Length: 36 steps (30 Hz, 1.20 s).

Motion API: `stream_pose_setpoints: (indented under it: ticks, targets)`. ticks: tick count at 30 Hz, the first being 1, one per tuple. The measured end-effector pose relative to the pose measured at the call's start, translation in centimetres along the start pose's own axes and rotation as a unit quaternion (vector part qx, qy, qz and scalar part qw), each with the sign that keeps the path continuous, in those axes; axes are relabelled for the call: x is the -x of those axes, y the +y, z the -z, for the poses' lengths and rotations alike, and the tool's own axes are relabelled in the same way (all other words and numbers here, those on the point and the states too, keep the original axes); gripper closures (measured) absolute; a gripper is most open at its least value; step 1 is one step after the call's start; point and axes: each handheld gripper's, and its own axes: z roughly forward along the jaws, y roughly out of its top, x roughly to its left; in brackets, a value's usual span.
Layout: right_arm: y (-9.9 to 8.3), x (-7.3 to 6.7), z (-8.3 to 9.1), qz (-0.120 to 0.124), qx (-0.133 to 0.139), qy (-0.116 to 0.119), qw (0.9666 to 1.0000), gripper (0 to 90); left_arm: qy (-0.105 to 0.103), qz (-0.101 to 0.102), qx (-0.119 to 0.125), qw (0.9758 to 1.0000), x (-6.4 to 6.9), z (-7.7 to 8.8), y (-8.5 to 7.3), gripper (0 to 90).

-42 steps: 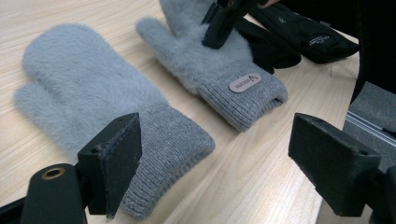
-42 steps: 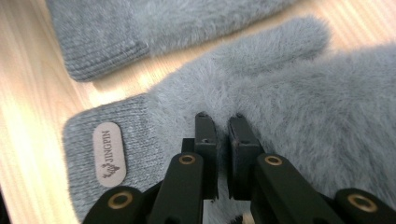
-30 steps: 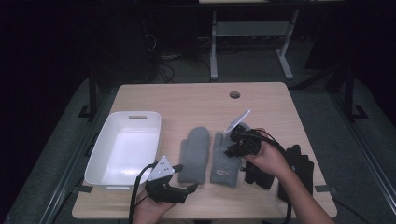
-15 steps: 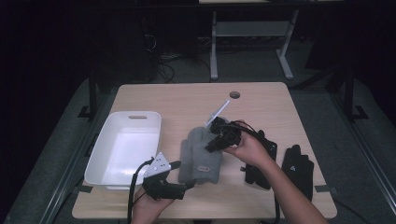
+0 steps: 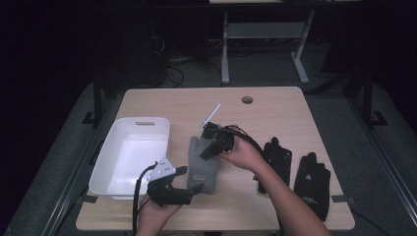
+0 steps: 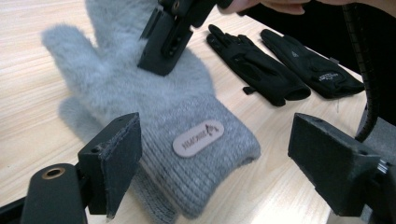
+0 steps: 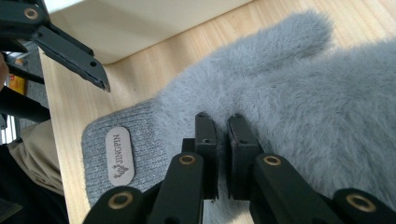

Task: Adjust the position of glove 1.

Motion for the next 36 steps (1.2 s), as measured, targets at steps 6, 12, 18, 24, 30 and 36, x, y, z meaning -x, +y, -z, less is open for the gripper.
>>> stream_pose_setpoints:
  ticks: [6, 12, 18, 24, 30, 36]
  targets:
    - [0.4, 0.5, -0.8, -0.001, -0.011, -0.001, 0.9999, 85.0, 0.003, 0.010, -0.003, 0.9999, -0.4, -0.1, 0.2, 17.7]
    - [0.4, 1.4, -1.6, -0.010, -0.021, 0.000, 0.9997, 84.2, 0.005, 0.005, -0.011, 0.9999, -0.6, -0.3, 0.2, 17.7]
    - [-0.2, 2.4, -2.6, -0.025, -0.013, 0.011, 0.9995, 75.5, 0.004, 0.001, -0.022, 0.9998, -0.3, -0.8, 0.0, 21.6]
    - [-0.9, 2.7, -1.3, -0.044, 0.022, 0.001, 0.9988, 53.1, 0.012, 0.003, -0.026, 0.9996, -0.5, -1.1, 0.0, 21.8]
    - [-3.0, 4.0, 0.5, -0.094, 0.068, -0.008, 0.9931, 34.7, 0.013, 0.002, -0.027, 0.9996, -0.4, -1.3, 0.0, 21.9]
    - [-4.6, 5.6, 0.6, -0.134, 0.076, -0.021, 0.9878, 30.4, 0.012, 0.001, -0.026, 0.9996, -0.4, -1.4, 0.1, 21.8]
